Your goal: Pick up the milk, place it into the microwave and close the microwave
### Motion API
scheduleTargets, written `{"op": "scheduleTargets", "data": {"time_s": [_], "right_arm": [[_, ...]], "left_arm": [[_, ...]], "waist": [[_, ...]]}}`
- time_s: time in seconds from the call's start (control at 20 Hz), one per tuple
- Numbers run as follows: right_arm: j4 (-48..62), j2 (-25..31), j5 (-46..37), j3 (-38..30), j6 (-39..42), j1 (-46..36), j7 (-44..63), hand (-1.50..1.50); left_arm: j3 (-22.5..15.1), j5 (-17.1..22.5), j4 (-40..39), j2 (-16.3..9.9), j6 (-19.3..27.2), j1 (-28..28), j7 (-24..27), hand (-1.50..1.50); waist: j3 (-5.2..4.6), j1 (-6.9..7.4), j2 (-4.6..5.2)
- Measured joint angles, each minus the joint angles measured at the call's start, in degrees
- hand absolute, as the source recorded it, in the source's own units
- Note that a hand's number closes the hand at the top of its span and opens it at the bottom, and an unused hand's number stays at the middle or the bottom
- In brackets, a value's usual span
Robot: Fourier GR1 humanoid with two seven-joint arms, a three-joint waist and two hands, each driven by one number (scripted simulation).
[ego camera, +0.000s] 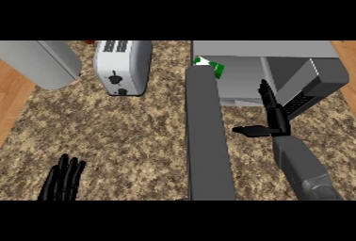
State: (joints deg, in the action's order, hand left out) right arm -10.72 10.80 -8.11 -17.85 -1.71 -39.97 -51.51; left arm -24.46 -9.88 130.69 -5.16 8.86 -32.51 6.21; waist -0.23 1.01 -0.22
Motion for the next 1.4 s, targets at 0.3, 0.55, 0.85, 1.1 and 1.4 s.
{"op": "scheduleTargets", "data": {"time_s": [0.3,0.55,0.85,1.1,1.4], "right_arm": [[-1.54,-0.56,1.63,-0.26,4.38,6.97,-3.13,-1.50],[-3.33,-1.26,2.19,0.76,9.95,13.05,-5.53,-1.50],[-9.94,-0.62,3.50,2.40,13.09,19.96,-5.01,-1.50],[-16.59,-0.63,4.75,4.08,14.74,26.80,-4.73,-1.50],[-26.30,0.88,7.28,5.71,16.84,34.77,-3.23,-1.50]], "left_arm": [[-1.68,1.25,-2.34,-0.88,-2.53,3.67,-1.15,-1.50],[-2.40,2.97,-4.91,-3.34,-6.41,5.64,-1.44,1.50],[-1.69,3.25,-8.18,-3.40,-8.32,11.47,-3.67,1.50],[-2.86,2.50,-12.67,-1.64,-9.21,17.50,-6.78,1.50],[-3.96,2.13,-20.17,-0.64,-12.43,24.58,-7.47,1.50]], "waist": [[0.20,-0.81,0.20],[0.21,-1.33,0.12],[0.19,-1.72,0.03],[0.19,-2.00,0.04],[0.16,-2.33,0.06]]}}
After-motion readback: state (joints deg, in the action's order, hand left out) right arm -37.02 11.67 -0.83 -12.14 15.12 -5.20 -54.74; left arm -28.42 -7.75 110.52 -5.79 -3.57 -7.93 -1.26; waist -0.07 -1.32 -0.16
